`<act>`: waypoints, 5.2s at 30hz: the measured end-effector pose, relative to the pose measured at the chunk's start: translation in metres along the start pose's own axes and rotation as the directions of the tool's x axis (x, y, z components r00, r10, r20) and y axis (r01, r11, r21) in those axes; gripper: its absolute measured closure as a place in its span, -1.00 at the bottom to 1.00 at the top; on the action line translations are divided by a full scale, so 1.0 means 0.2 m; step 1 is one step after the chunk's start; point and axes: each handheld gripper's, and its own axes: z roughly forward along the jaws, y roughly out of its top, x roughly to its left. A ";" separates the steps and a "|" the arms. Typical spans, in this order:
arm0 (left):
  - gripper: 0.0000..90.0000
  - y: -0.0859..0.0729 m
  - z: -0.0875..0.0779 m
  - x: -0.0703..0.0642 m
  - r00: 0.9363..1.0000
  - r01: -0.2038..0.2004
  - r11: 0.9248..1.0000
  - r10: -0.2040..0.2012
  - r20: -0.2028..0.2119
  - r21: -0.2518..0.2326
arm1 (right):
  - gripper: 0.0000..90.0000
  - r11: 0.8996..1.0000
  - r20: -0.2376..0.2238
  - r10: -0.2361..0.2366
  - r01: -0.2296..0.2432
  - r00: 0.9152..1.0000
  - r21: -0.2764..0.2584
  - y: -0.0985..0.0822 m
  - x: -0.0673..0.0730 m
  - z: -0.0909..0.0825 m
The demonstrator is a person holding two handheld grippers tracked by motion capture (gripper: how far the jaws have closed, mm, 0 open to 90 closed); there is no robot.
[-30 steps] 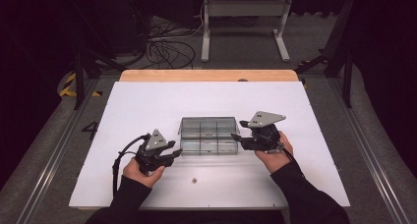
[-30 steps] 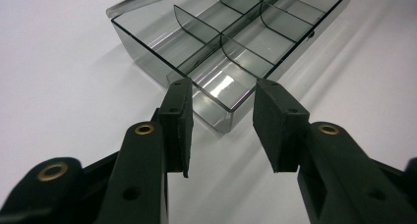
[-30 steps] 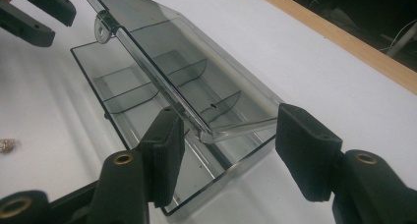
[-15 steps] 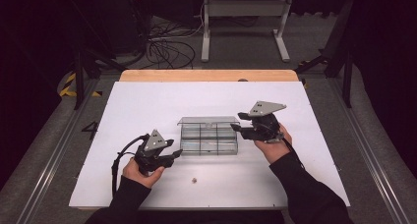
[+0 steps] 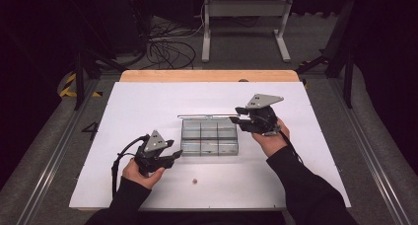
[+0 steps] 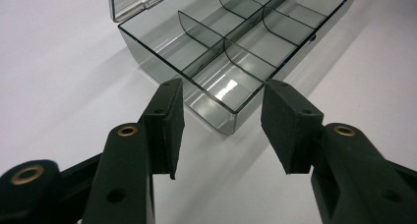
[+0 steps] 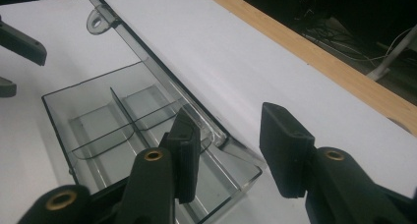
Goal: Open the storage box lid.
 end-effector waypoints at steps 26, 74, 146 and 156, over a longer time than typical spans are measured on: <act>0.14 0.00 0.01 0.00 1.000 -0.014 1.000 0.014 0.006 0.015 | 0.50 0.999 0.050 0.049 -0.049 0.998 0.003 0.07 -0.11 0.12; 0.44 -0.01 0.11 -0.03 0.998 -0.060 0.989 0.063 -0.015 0.134 | 0.33 0.991 0.102 0.129 -0.131 0.986 0.011 0.06 -0.24 0.29; 0.36 -0.02 0.10 0.01 0.999 -0.026 0.989 0.023 0.026 0.148 | -0.52 0.950 0.078 0.270 -0.279 0.960 0.138 -0.08 -0.31 0.46; 0.09 -0.03 -0.04 0.06 1.000 0.026 0.999 -0.025 -0.010 0.047 | -0.75 0.981 0.043 0.176 -0.179 0.983 0.079 0.00 -0.20 0.30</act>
